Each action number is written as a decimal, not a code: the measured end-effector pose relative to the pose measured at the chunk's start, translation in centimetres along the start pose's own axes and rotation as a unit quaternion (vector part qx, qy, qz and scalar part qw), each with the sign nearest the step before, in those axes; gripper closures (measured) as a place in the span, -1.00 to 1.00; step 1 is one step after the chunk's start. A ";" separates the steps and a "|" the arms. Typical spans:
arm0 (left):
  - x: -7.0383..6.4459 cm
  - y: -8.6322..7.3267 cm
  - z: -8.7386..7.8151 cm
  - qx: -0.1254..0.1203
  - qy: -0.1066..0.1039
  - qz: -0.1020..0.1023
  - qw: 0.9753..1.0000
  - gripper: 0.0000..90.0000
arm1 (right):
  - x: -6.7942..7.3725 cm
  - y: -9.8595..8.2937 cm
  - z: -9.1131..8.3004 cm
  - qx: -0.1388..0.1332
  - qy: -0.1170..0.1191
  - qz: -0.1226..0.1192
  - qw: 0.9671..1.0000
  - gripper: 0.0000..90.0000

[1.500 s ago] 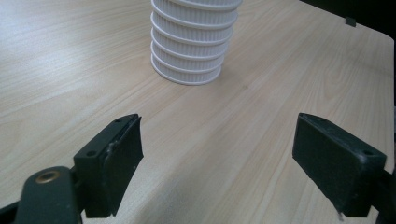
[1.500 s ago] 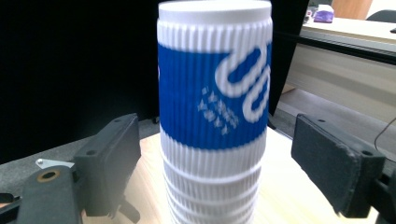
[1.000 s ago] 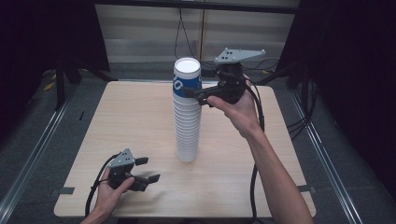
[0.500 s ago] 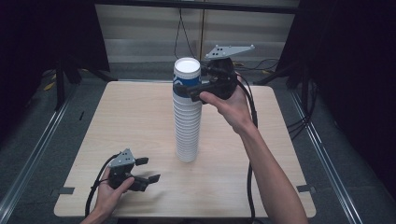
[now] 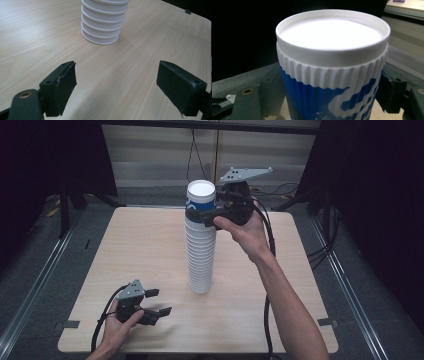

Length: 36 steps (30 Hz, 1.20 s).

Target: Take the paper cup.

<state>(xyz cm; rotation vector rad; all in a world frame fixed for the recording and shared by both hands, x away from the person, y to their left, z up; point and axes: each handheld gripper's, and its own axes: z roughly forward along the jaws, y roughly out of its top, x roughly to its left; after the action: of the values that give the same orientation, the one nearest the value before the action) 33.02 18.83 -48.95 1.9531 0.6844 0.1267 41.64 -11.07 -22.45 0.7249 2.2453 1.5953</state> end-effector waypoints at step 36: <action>0.0 0.0 0.1 0.002 -0.001 0.000 1.000 -0.65 | 0.4 1.3 -1.3 -0.095 -0.002 0.016 0.995 -0.43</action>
<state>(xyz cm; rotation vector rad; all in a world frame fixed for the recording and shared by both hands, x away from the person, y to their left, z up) 33.05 18.78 -49.00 1.9565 0.6840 0.1238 40.91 -11.51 -20.74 0.7132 2.0536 1.7904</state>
